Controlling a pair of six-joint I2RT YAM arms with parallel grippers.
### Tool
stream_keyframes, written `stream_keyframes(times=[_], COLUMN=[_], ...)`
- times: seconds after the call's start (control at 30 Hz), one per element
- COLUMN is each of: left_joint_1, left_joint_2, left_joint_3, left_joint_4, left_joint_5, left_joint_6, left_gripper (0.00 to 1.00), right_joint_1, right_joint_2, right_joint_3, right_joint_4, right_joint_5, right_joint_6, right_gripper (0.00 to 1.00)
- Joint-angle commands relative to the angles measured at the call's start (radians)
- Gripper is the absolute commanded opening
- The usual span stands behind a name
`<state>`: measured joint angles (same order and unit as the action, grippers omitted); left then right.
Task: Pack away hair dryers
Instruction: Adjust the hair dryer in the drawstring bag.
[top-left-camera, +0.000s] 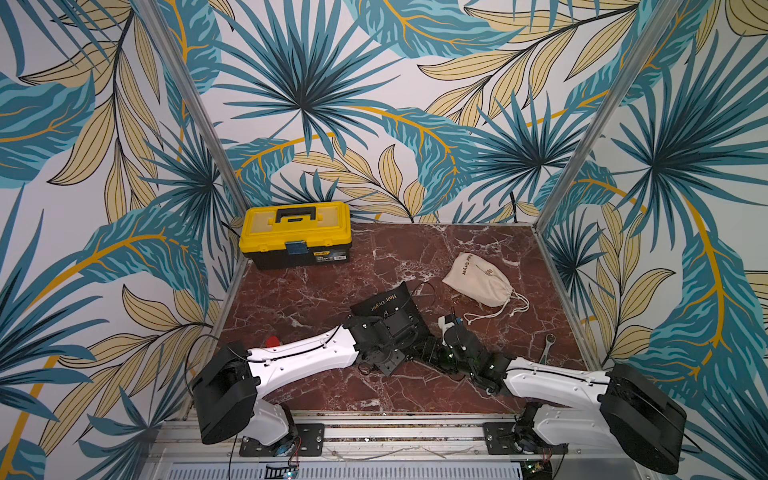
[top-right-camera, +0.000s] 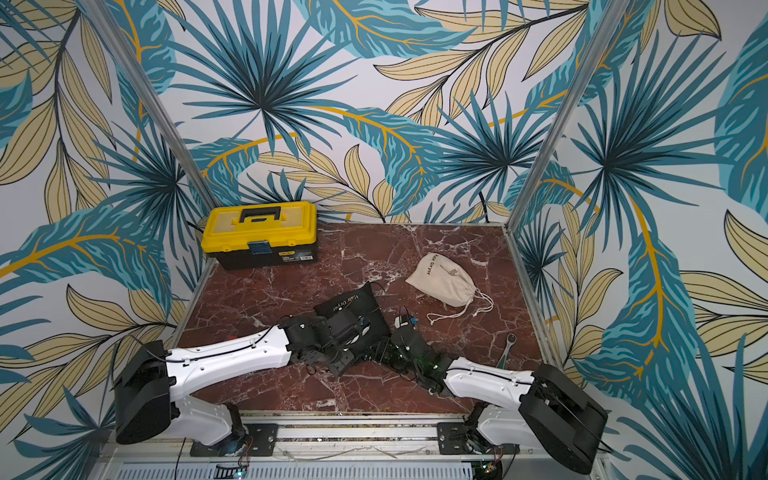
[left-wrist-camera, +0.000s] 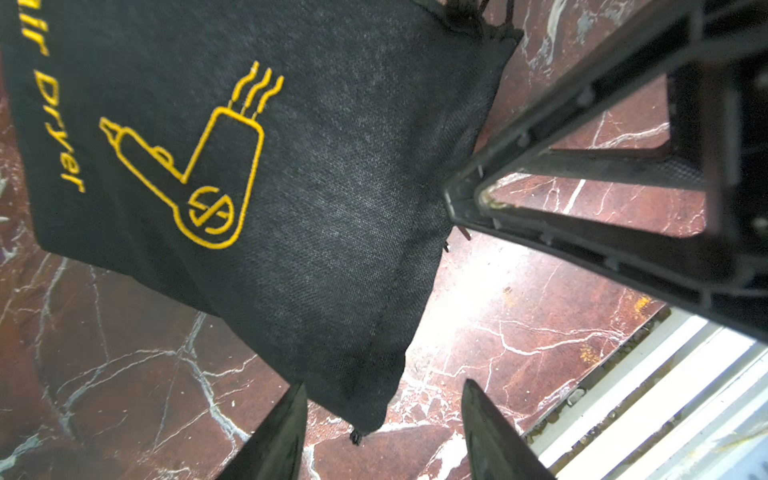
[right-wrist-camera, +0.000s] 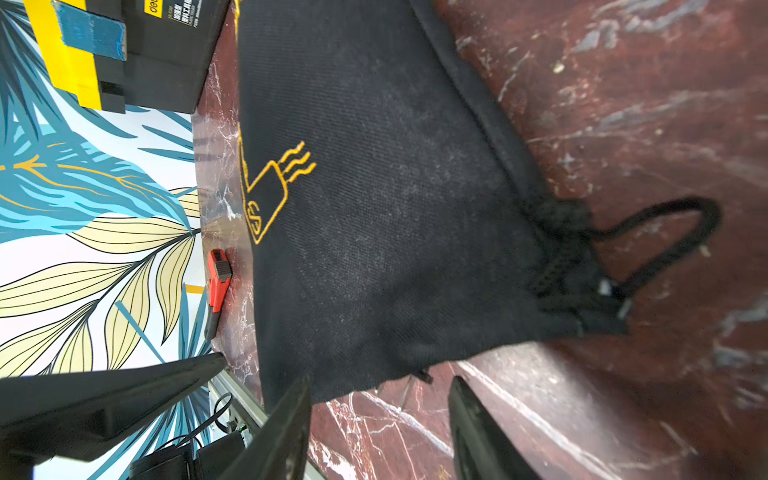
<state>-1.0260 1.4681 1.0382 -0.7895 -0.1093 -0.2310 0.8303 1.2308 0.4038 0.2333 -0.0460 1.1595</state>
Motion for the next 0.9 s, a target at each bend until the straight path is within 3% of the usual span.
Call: stream_keyframes(times=[0.0, 0.33, 0.5, 0.7, 0.87], left_joint_1=[-0.017, -0.039, -0.040, -0.041, -0.040], left_joint_2=[0.011, 0.091, 0.138, 0.196, 0.189], left_joint_3=[-0.019, -0.004, 0.023, 0.045, 0.078], left_joint_4=[-0.001, 0.000, 0.007, 0.006, 0.009], left_joint_5=[-0.020, -0.074, -0.111, -0.177, -0.202], left_joint_6=[0.010, 0.022, 0.032, 0.052, 0.043], left_gripper=[0.60, 0.58, 0.53, 0.37, 0.11], right_joint_1=[-0.012, -0.093, -0.116, -0.125, -0.125], right_joint_2=[0.012, -0.126, -0.164, -0.175, -0.166], right_joint_3=[0.009, -0.037, -0.037, -0.053, -0.054], right_joint_4=[-0.008, -0.091, -0.135, -0.130, -0.110], right_joint_5=[-0.007, -0.003, -0.016, -0.026, -0.073], right_joint_6=[0.003, -0.014, -0.031, -0.024, -0.010], right_gripper=[0.54, 0.54, 0.54, 0.54, 0.54])
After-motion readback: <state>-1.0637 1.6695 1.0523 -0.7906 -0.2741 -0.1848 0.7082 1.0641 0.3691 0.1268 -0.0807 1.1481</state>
